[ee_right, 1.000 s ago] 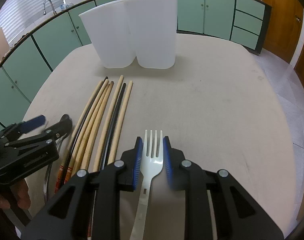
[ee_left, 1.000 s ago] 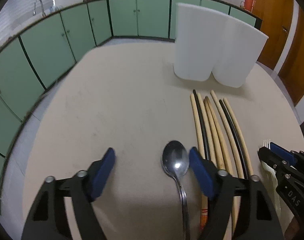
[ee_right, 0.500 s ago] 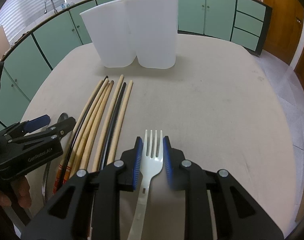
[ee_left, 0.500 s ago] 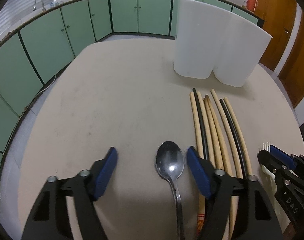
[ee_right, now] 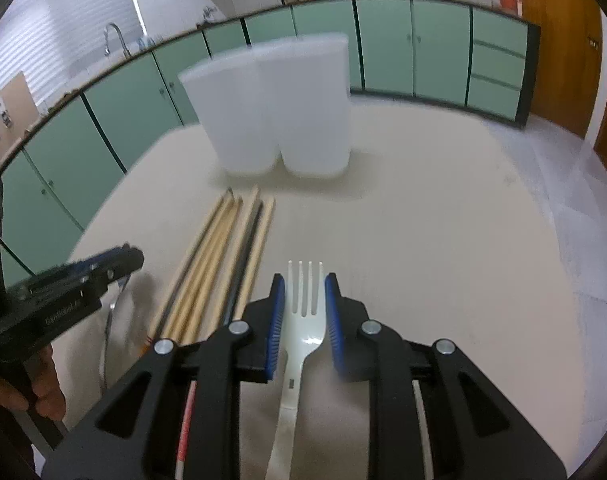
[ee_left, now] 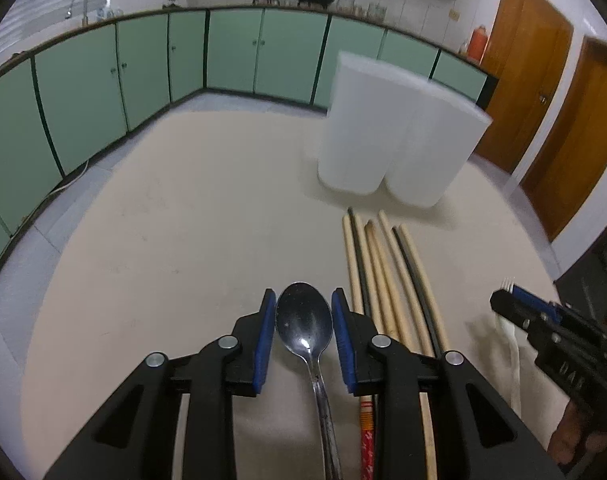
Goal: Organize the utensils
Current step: 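Lift the fork and spoon and drop them into the white utensil holder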
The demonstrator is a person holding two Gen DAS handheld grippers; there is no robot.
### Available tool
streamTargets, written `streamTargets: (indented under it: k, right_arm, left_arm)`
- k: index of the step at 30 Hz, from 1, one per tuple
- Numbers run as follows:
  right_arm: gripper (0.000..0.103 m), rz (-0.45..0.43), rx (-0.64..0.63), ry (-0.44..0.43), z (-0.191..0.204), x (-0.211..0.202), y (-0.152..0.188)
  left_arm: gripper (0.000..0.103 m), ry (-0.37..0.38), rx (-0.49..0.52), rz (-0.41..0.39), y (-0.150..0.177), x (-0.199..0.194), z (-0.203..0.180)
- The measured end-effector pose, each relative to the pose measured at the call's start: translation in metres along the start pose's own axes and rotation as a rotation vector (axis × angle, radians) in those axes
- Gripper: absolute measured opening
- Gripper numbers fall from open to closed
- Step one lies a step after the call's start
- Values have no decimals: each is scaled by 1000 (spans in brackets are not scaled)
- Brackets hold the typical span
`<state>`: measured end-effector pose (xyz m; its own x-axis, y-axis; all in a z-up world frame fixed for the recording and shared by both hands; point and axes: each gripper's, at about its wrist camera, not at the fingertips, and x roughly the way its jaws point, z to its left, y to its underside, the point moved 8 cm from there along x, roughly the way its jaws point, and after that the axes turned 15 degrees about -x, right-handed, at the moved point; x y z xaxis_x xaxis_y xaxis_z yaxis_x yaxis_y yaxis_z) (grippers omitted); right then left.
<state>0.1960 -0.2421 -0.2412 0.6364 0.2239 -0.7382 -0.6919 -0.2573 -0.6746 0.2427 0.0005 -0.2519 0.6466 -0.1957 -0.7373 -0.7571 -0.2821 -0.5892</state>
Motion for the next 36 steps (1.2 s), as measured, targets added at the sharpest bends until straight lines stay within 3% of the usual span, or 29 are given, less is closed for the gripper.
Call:
streamTargets:
  k: [11,22,36]
  right_arm:
    - [19,-142,-22,-24,-2,-44,-44]
    - [19,-276,-5,-23,-25,-70,-92]
    - [19,-503,-10,0,-71,-71,-220]
  left_arm:
    - [28,90,14,-158,-28,-57,-13]
    - [28,146,30,-258,-67,-87,-38]
    - [28,204,49,-467,-185,-100,-88]
